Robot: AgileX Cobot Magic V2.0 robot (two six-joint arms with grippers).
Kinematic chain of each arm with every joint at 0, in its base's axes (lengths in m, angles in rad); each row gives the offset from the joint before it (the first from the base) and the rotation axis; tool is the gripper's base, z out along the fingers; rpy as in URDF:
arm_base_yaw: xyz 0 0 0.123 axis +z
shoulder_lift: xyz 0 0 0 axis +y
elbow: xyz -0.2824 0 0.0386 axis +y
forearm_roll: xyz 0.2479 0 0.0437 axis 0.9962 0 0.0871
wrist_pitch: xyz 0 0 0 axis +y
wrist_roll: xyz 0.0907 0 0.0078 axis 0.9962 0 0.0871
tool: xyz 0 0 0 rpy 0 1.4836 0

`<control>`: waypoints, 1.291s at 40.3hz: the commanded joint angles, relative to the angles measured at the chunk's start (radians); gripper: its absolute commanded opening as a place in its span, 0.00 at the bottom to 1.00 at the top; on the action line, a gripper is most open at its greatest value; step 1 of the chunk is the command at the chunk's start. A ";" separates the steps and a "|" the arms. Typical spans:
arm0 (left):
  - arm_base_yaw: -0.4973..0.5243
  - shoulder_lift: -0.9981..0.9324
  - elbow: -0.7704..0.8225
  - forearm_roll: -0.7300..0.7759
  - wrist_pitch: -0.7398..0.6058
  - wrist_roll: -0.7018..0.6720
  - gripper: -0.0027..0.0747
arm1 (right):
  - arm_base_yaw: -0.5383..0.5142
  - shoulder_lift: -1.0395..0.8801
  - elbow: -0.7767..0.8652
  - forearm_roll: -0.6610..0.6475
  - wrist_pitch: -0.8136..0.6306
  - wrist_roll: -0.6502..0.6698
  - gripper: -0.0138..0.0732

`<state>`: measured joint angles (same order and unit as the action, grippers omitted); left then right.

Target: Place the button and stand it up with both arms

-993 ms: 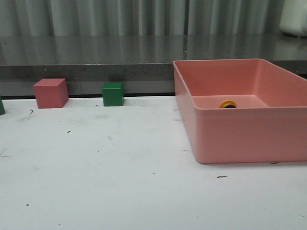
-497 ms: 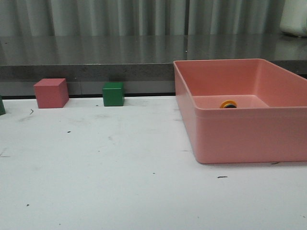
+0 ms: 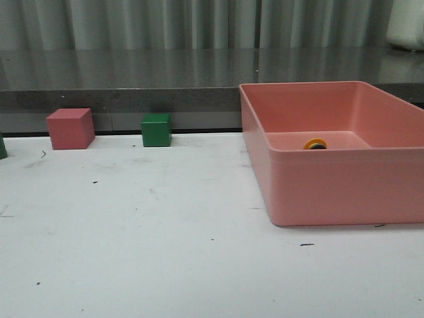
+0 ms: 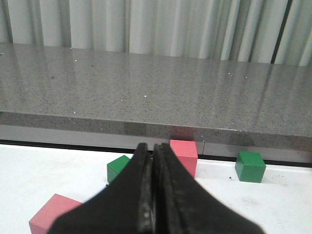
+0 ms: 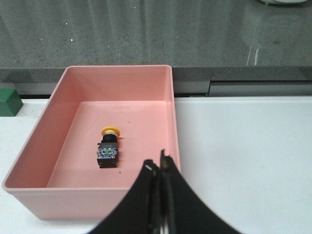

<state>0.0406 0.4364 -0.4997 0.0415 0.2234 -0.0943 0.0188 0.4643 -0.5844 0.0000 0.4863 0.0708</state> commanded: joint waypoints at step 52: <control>0.002 0.012 -0.036 -0.008 -0.063 -0.008 0.93 | 0.179 1.146 -0.722 0.130 0.066 -0.003 0.87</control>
<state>0.0406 0.4364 -0.4997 0.0408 0.2372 -0.0943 0.2125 1.5658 -1.1985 0.1297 0.5350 0.0708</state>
